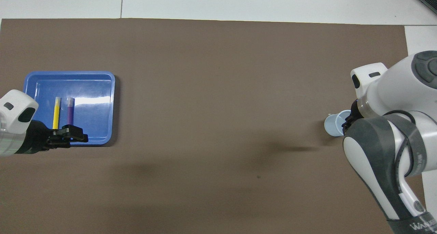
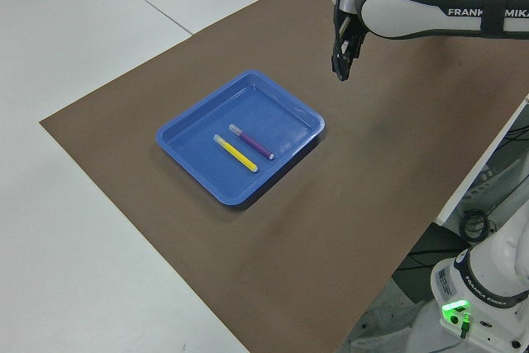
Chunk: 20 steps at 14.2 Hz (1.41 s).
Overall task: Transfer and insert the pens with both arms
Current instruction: 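Insert the green pen into the cup while the left gripper reaches the purple pen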
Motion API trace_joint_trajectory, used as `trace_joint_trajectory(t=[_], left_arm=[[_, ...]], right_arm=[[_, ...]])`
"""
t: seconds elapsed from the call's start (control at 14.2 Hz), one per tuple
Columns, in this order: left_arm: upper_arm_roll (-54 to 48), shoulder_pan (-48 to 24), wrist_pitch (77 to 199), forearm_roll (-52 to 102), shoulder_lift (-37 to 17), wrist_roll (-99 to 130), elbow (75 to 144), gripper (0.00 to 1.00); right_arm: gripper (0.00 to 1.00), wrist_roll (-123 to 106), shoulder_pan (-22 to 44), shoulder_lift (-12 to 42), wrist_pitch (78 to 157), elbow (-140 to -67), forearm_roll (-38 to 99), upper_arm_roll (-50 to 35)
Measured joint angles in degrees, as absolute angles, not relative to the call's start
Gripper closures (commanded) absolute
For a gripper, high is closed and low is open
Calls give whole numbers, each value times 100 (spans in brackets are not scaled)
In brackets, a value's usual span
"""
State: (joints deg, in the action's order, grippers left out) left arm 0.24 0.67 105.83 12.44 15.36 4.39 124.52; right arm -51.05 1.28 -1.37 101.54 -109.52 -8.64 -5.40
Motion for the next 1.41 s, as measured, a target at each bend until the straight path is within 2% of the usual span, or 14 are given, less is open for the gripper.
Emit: trace_joint_trajectory(t=[0.35, 0.77, 0.98, 1.05, 1.13, 1.2, 1.41], left_arm=[[25, 481, 10877, 621, 1462, -701, 12511, 42], [24, 636, 11753, 498, 753, -1077, 12577, 43], [30, 731, 12178, 495, 436, -1162, 12578, 43], [31, 739, 12313, 495, 347, -1171, 12577, 43], [31, 743, 12443, 494, 262, -1174, 12576, 43], [30, 749, 12573, 494, 179, -1174, 12576, 43], [28, 787, 12996, 493, -148, -1177, 12562, 43]], right_arm=[[100, -5462, -32, -46, 11260, -11392, -885, -555], [100, -5415, -179, -23, 11845, -11991, -885, -564], [40, -5415, -296, -23, 11982, -12110, -885, -561], [34, -5415, -297, -24, 11982, -12112, -884, -562], [21, -5415, -296, -24, 11982, -12112, -885, -566], [0, -5415, -296, -25, 11982, -12112, -884, -567], [0, -5358, -291, -53, 11715, -11972, -711, -575]])
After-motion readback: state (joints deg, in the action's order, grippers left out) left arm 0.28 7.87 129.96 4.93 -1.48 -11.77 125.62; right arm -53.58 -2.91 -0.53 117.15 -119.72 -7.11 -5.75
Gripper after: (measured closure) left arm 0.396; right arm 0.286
